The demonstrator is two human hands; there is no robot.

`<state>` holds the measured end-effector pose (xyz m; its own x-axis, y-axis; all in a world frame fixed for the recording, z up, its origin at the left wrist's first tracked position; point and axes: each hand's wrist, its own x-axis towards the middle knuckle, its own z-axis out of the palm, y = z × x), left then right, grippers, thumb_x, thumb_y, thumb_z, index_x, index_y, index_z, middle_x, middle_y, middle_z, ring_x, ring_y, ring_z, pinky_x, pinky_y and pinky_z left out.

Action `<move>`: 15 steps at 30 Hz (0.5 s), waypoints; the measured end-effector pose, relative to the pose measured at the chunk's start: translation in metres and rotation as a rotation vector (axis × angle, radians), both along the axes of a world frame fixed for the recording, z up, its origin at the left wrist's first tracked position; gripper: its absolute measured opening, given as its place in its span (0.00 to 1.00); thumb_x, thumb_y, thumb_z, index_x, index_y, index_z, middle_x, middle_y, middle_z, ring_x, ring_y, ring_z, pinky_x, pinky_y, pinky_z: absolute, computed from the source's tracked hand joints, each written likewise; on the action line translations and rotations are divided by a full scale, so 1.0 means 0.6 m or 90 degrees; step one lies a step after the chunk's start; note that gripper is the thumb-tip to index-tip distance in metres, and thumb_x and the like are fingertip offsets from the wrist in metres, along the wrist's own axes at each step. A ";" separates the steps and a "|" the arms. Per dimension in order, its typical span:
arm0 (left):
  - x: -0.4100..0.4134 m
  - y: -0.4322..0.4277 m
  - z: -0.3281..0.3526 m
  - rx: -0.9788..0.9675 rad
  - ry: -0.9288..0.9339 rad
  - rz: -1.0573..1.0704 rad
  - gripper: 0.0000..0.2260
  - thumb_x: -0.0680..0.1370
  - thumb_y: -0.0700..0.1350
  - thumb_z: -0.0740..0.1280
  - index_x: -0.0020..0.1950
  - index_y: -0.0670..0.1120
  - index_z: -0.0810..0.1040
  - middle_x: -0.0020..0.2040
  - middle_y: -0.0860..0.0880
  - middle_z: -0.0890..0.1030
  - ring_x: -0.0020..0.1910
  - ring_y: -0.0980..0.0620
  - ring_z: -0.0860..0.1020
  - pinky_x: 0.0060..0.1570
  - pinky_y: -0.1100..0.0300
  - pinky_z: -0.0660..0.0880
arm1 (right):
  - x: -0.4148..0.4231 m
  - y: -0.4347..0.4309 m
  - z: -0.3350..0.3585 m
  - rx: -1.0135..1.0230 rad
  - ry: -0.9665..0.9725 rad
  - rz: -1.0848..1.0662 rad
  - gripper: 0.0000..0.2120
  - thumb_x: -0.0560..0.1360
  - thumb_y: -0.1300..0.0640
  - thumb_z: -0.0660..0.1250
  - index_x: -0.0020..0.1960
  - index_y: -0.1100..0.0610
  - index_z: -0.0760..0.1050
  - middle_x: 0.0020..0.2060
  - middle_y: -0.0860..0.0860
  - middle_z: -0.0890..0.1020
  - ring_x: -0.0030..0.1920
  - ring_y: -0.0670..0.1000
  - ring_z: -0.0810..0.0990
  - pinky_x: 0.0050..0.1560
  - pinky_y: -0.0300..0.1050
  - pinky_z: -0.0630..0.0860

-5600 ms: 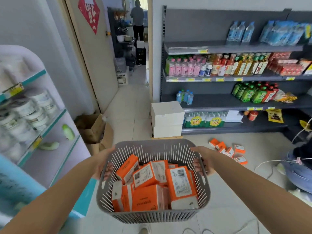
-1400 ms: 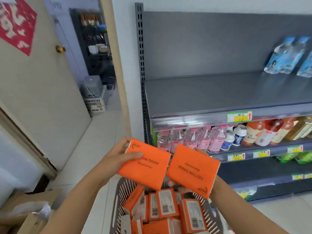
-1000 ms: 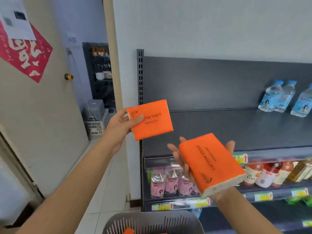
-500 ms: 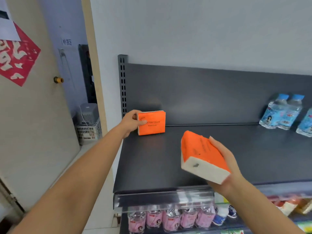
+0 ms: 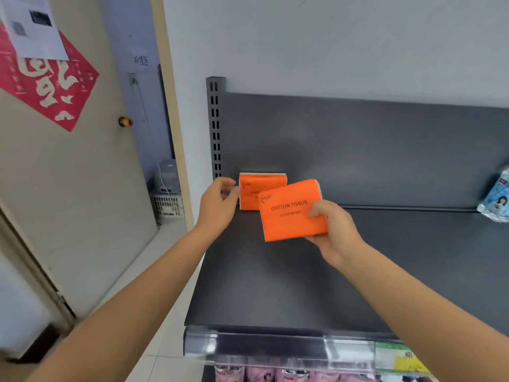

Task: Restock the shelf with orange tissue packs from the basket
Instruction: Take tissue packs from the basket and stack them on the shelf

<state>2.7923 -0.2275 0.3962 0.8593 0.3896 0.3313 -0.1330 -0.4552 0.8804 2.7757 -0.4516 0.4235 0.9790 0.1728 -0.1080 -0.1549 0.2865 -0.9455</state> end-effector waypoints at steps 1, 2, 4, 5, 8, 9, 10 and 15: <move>-0.016 -0.005 0.004 -0.086 0.048 -0.083 0.11 0.77 0.53 0.66 0.54 0.48 0.79 0.52 0.49 0.82 0.43 0.55 0.80 0.47 0.58 0.79 | 0.009 0.014 -0.001 -0.004 -0.022 -0.012 0.11 0.67 0.68 0.61 0.46 0.57 0.74 0.41 0.53 0.83 0.42 0.52 0.80 0.41 0.47 0.78; -0.029 -0.009 0.006 -0.153 0.097 -0.170 0.12 0.76 0.55 0.67 0.55 0.49 0.80 0.51 0.48 0.84 0.45 0.53 0.82 0.47 0.58 0.80 | 0.019 0.028 -0.004 -0.017 -0.047 -0.023 0.10 0.68 0.68 0.61 0.46 0.57 0.73 0.42 0.53 0.81 0.42 0.51 0.78 0.42 0.47 0.75; -0.049 -0.015 0.007 -0.172 0.134 -0.238 0.18 0.73 0.49 0.73 0.62 0.50 0.77 0.53 0.48 0.83 0.52 0.51 0.82 0.50 0.57 0.80 | 0.034 0.052 -0.013 -0.075 -0.093 -0.032 0.09 0.70 0.66 0.61 0.47 0.56 0.71 0.42 0.51 0.79 0.43 0.50 0.76 0.43 0.44 0.72; -0.055 -0.017 0.007 -0.155 0.123 -0.232 0.23 0.71 0.44 0.75 0.65 0.50 0.75 0.54 0.47 0.83 0.53 0.50 0.82 0.53 0.56 0.80 | 0.041 0.061 -0.019 -0.119 -0.112 -0.033 0.08 0.70 0.66 0.62 0.47 0.56 0.70 0.42 0.50 0.78 0.43 0.49 0.75 0.42 0.42 0.71; -0.054 -0.016 0.010 -0.108 0.087 -0.186 0.28 0.70 0.35 0.74 0.69 0.48 0.73 0.58 0.46 0.81 0.55 0.49 0.81 0.58 0.54 0.77 | 0.064 0.075 -0.043 -0.290 -0.172 -0.025 0.13 0.70 0.66 0.66 0.53 0.58 0.72 0.46 0.51 0.78 0.48 0.51 0.77 0.46 0.42 0.73; -0.051 -0.015 0.012 -0.094 0.088 -0.180 0.29 0.70 0.34 0.73 0.69 0.48 0.73 0.60 0.47 0.80 0.56 0.49 0.80 0.58 0.54 0.76 | 0.071 0.078 -0.050 -0.347 -0.196 -0.027 0.16 0.70 0.67 0.68 0.56 0.59 0.72 0.49 0.53 0.79 0.51 0.52 0.78 0.49 0.43 0.74; -0.048 -0.016 0.014 -0.081 0.097 -0.176 0.29 0.70 0.34 0.73 0.69 0.49 0.72 0.60 0.48 0.79 0.55 0.50 0.80 0.58 0.54 0.77 | 0.078 0.082 -0.057 -0.393 -0.221 -0.036 0.18 0.69 0.67 0.70 0.58 0.61 0.73 0.52 0.54 0.79 0.53 0.53 0.79 0.53 0.45 0.75; -0.028 -0.031 0.013 0.051 0.151 -0.132 0.23 0.69 0.37 0.72 0.61 0.53 0.73 0.54 0.53 0.76 0.44 0.63 0.74 0.38 0.71 0.67 | 0.096 0.102 -0.066 -0.492 -0.243 -0.078 0.16 0.76 0.64 0.65 0.62 0.61 0.68 0.59 0.58 0.76 0.59 0.57 0.76 0.54 0.43 0.72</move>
